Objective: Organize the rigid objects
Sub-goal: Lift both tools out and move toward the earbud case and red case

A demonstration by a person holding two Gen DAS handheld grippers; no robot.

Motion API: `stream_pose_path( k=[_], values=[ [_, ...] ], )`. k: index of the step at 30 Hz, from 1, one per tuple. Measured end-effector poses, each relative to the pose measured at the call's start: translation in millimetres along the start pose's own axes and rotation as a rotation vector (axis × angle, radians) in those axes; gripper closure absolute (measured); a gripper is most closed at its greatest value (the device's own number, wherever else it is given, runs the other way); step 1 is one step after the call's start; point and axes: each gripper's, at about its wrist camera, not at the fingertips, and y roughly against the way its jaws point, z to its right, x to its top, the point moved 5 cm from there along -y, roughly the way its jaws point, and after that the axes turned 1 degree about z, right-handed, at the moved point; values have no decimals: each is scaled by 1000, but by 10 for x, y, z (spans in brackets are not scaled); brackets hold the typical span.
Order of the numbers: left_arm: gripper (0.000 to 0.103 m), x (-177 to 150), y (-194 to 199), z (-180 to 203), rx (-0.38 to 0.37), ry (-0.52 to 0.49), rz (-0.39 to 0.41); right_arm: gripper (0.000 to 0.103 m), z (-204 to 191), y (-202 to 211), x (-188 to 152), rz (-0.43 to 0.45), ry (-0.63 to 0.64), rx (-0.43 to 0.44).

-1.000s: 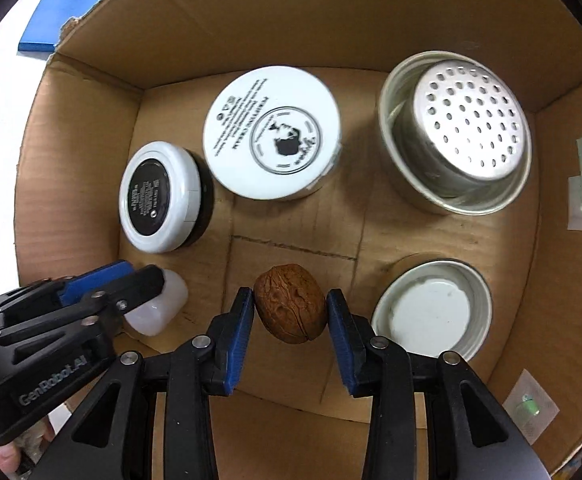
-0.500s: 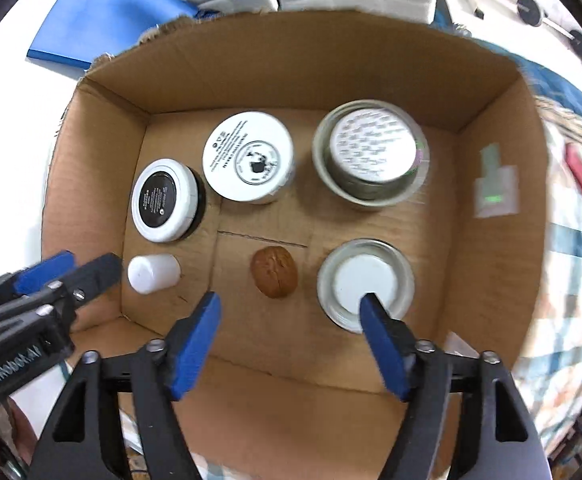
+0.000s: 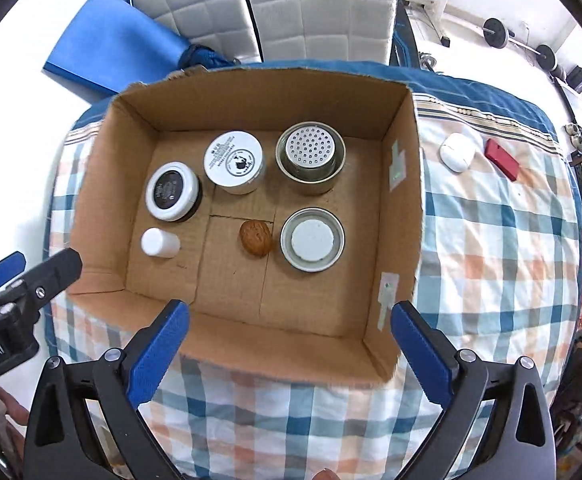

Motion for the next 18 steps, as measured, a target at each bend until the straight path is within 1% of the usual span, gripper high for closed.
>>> stream_pose_path(
  k=[7,12,15,18],
  values=[
    [0,-138,387,38,2,-3,63,1,-8,415,-176,46,3,37],
    [0,-172,554,189,-6,-24,86,1,23,585,-230,65,18,65],
    [0,-148,614,369,-22,-38,95,1,144,654,-223,73,10,79],
    [0,-66,646,678,-60,-63,99,1,397,743,-191,79,-21,99]
  ],
)
